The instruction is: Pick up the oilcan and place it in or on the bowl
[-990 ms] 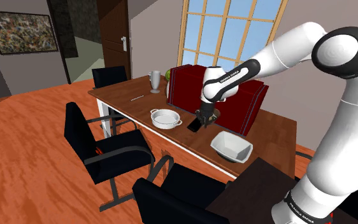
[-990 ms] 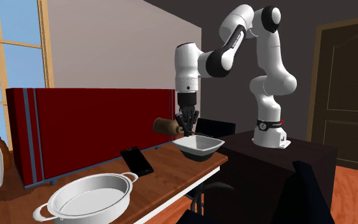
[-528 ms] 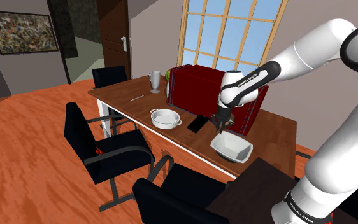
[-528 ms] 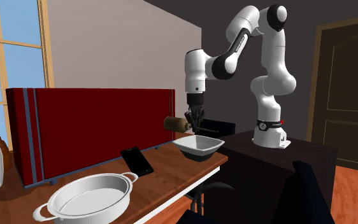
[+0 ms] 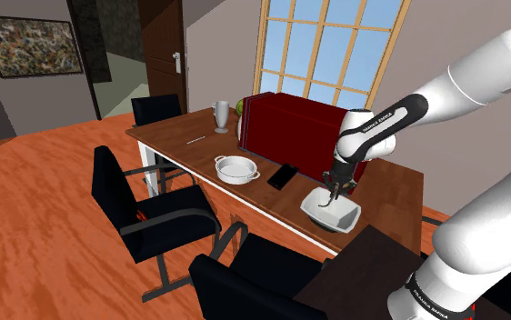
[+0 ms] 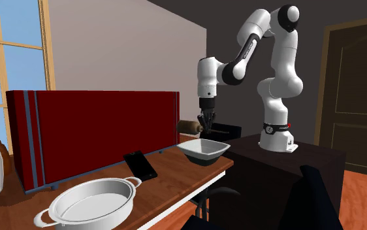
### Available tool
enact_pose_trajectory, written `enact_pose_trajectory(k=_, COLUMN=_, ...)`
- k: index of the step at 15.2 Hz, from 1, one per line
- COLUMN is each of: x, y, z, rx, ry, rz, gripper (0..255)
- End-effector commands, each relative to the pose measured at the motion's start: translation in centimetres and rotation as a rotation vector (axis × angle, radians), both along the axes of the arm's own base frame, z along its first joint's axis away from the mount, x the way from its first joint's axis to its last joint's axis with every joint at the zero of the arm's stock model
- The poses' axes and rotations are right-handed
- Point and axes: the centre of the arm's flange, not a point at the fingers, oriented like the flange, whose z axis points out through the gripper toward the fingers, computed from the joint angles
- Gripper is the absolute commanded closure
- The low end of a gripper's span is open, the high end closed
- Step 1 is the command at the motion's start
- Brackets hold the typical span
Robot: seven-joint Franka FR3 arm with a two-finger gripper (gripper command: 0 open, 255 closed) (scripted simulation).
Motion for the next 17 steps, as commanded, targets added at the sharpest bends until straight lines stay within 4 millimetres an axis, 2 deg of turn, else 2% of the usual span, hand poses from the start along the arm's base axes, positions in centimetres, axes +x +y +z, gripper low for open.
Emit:
enact_pose_trajectory(k=1, x=-0.2, y=0.0, z=-1.0, rx=0.0, ry=-0.001, rz=0.001, gripper=255)
enact_pose_trajectory(k=9, x=-0.2, y=0.0, z=-5.3, rx=0.0, ry=-0.001, rz=0.001, gripper=255)
enact_pose_trajectory(k=17, x=-0.2, y=0.0, z=-5.4, rx=0.0, ry=-0.001, rz=0.001, gripper=255)
